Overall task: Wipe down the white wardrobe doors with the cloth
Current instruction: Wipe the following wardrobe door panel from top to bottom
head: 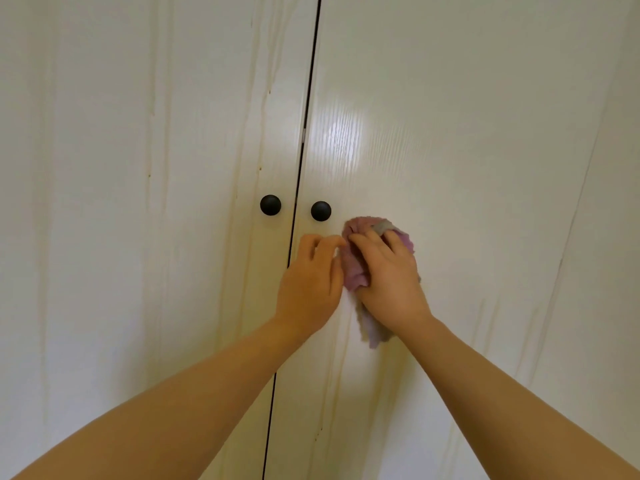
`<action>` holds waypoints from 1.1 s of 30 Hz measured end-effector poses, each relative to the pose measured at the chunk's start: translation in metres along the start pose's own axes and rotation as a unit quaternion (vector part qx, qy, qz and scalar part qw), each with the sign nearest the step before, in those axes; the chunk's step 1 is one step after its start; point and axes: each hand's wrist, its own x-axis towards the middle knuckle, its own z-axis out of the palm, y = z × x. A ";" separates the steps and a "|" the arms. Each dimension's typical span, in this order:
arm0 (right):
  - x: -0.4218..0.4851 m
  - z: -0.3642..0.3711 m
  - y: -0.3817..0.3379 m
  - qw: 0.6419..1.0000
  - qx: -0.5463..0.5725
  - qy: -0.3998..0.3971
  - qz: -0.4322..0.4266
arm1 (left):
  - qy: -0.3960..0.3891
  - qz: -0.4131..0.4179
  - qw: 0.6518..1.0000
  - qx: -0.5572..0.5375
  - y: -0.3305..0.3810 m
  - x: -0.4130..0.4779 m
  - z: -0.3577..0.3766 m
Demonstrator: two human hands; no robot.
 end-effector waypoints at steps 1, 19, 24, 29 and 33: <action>-0.001 -0.001 -0.001 1.000 0.008 -0.018 0.006 | -0.025 -0.025 0.999 -0.030 0.007 0.001 0.003; -0.019 -0.029 0.040 0.995 -0.051 0.034 0.079 | -0.089 0.152 0.933 0.313 0.011 -0.006 0.045; -0.033 -0.025 0.048 0.992 -0.095 0.049 0.067 | -0.067 0.183 0.915 0.353 -0.009 -0.013 0.033; -0.041 -0.024 0.057 0.987 -0.126 0.026 0.090 | -0.057 0.175 0.931 0.315 -0.009 -0.040 0.053; -0.044 -0.024 0.067 0.990 -0.116 0.019 0.072 | -0.108 0.285 0.899 0.313 -0.028 -0.035 0.037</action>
